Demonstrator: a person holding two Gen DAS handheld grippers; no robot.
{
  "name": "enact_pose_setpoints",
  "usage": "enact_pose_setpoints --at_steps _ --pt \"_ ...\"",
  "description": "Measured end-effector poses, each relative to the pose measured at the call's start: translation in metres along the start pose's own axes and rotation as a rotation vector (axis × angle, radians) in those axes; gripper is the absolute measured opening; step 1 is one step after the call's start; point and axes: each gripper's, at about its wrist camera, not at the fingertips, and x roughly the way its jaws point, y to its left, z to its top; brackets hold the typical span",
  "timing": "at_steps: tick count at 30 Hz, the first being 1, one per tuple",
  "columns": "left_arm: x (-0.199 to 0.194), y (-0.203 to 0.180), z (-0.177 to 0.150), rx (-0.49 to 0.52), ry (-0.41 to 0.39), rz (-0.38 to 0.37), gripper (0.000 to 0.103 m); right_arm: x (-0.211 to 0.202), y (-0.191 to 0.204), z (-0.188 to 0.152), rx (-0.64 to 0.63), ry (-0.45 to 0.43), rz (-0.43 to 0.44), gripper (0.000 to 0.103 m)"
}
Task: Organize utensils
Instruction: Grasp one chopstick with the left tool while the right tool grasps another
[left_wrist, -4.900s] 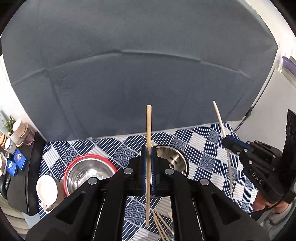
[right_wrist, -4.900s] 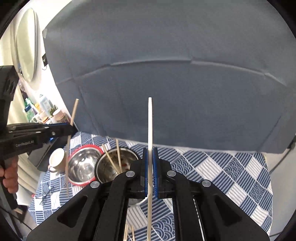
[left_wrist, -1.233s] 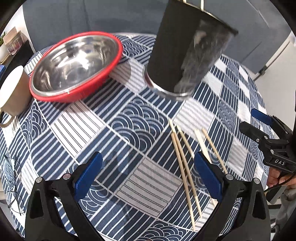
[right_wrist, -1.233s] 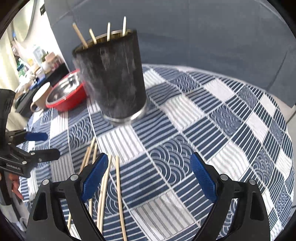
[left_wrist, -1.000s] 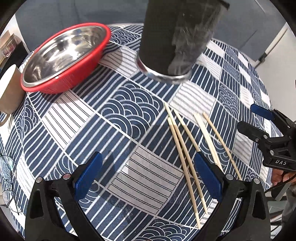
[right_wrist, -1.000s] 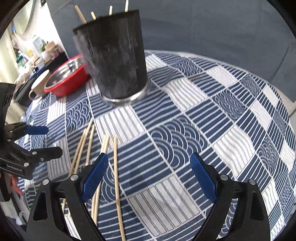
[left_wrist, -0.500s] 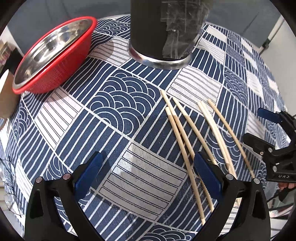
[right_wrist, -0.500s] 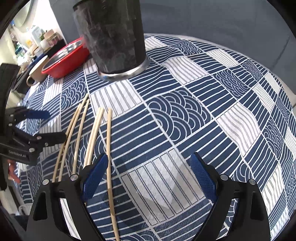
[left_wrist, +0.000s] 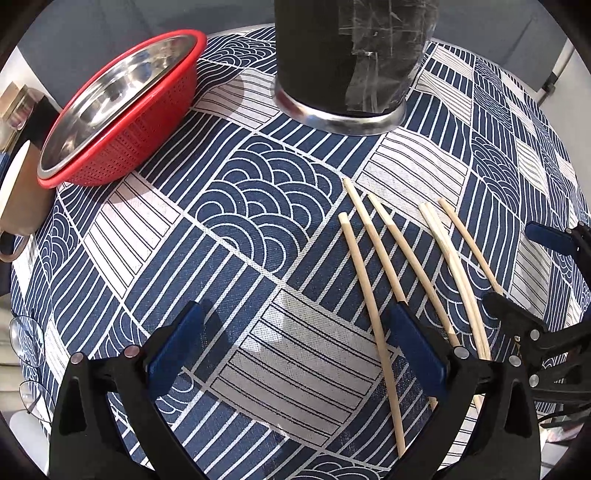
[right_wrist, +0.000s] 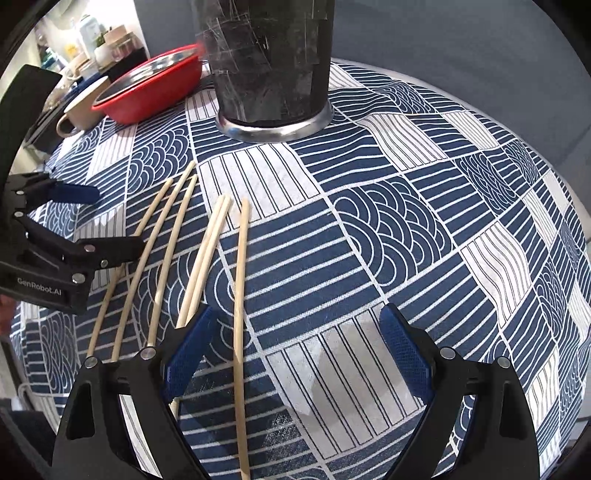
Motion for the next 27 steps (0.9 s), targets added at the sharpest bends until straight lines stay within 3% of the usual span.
enact_pose_setpoints --at_steps 3,5,8,12,13,14,16,22,27 --pt "-0.001 0.001 0.000 -0.001 -0.006 -0.002 0.096 0.002 0.000 0.004 0.013 0.029 0.000 0.083" --pt "-0.005 0.006 -0.002 -0.012 -0.021 0.000 0.089 0.000 0.001 0.004 0.005 0.021 0.005 0.071" --pt "-0.015 0.021 -0.008 -0.035 -0.044 0.003 0.066 -0.004 -0.004 0.004 0.043 0.020 -0.010 0.051" --pt "-0.021 0.038 -0.012 -0.037 -0.058 -0.010 0.026 -0.008 -0.011 0.003 0.076 0.017 -0.027 0.013" --pt "-0.022 0.042 -0.013 -0.040 -0.059 -0.016 0.021 -0.009 -0.012 0.003 0.079 0.022 -0.034 0.010" --pt "-0.022 0.048 -0.013 -0.049 -0.058 -0.027 0.013 -0.009 -0.012 0.002 0.082 0.027 -0.039 0.007" --pt "-0.023 0.057 -0.016 -0.076 -0.053 -0.055 0.007 -0.009 -0.016 0.003 0.100 0.039 -0.035 0.005" --pt "-0.020 0.074 -0.015 -0.170 -0.008 -0.152 0.004 -0.011 -0.027 0.001 0.121 0.071 -0.062 0.004" --pt "-0.026 0.091 -0.019 -0.218 -0.002 -0.170 0.004 -0.017 -0.043 -0.003 0.164 0.078 -0.071 0.004"
